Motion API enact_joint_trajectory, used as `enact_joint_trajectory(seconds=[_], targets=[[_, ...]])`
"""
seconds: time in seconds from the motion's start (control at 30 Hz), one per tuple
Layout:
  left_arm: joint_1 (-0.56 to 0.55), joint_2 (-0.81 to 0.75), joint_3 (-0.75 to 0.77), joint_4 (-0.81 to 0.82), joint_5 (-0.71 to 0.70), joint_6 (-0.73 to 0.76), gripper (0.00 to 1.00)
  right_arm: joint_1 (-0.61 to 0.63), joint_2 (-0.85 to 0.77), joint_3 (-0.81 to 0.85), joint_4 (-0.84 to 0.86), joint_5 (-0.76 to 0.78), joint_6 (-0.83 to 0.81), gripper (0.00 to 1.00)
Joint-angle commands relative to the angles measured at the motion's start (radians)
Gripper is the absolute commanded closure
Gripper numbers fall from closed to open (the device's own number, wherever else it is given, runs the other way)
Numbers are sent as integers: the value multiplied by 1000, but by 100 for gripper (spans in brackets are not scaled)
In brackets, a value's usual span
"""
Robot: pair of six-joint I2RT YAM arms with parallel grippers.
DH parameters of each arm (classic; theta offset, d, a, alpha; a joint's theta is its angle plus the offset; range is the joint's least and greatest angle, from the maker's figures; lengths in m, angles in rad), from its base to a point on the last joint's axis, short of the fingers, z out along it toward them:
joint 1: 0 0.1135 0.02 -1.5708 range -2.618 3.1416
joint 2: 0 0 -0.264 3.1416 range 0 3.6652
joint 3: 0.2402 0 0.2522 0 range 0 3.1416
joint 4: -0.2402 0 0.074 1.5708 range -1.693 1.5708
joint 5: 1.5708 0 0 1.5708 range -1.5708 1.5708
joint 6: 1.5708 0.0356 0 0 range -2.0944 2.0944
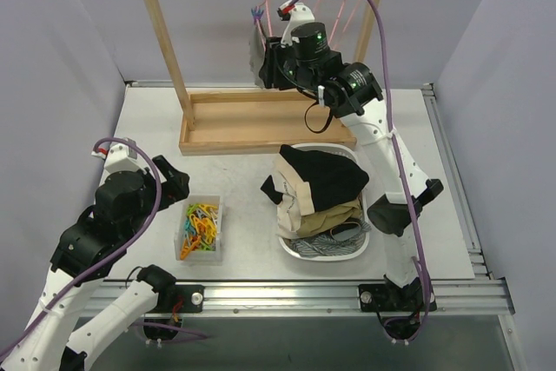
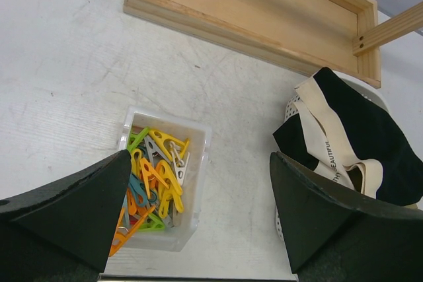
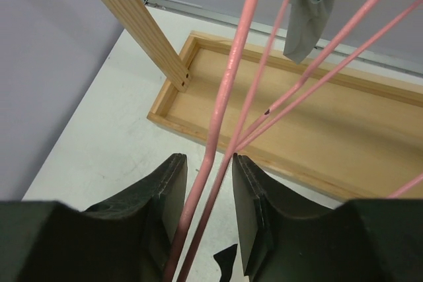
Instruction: Remove the underwear clipped to the hanger
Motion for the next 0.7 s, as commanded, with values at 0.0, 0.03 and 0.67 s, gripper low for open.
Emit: enact_joint_trajectory(seconds=[0.0,0.03,0.67], targets=[[6,-6,-3,34,-8,21,6,-5,-40,-5,5,-19,-2,79],[6,-6,-3,32,-8,21,6,-6,-46,-11,3,-19,-2,81],[6,-5,-14,46,-7,18,6,12,-109,-37,-35,12,-9,46]])
